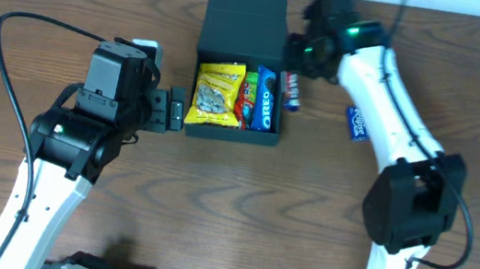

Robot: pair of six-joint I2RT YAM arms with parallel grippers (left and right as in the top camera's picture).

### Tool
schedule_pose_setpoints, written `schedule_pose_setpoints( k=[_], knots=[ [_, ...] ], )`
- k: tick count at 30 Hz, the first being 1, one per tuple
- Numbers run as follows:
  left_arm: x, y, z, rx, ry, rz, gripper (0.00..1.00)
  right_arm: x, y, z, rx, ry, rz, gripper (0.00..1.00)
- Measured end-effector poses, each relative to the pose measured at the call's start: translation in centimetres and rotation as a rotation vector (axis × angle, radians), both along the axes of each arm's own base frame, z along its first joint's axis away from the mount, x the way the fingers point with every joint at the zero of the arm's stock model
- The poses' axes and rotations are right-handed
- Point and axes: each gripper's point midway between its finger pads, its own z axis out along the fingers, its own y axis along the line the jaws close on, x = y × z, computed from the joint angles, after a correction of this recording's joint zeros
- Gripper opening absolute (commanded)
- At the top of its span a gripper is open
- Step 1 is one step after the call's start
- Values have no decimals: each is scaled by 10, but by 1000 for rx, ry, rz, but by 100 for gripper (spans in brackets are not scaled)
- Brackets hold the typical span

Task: Pack container
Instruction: 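Carry the Dairy Milk bar to the box and drop it in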

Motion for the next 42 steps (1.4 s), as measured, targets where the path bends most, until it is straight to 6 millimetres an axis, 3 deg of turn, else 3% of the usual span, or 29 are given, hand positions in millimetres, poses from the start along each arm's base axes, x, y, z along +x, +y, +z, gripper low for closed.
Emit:
schedule_pose_setpoints(
  k=[2,3,4,8,12,15,21,25,28,29,34,40,42],
  knots=[
    [-2,1,-2,3,12,0,95,-12,26,0,14,14,8,3],
    [-2,1,-2,3,13,0,95,-15,33,0,16,18,5,15],
    [-3,1,-2,4,14,0,95,-18,40,0,17,19,-1,45],
    [-3,1,-3,4,17,0,95,-23,56,1,23,11,-5,65],
    [-3,1,-3,5,17,0,95,-20,51,1,12,4,-25,66],
    [-3,1,-3,5,17,0,95,-10,29,-1,-21,-2,-79,66],
    [-3,1,-3,4,17,0,95,18,-72,-5,-203,-32,-206,64],
    [-3,1,-3,4,16,0,95,22,-127,-11,-336,-22,-185,59],
    [-3,1,-2,4,14,0,95,14,-154,-35,-400,36,-153,53],
    [-2,1,-2,4,13,0,95,6,-163,-52,-419,80,-141,52],
    [-2,1,-2,3,13,0,95,-23,-189,-103,-468,204,-73,53],
    [-2,1,-2,3,12,0,95,-28,-193,-126,-487,193,-6,52],
    [-2,1,-2,3,13,0,95,-31,-192,-133,-488,191,18,47]
  ],
)
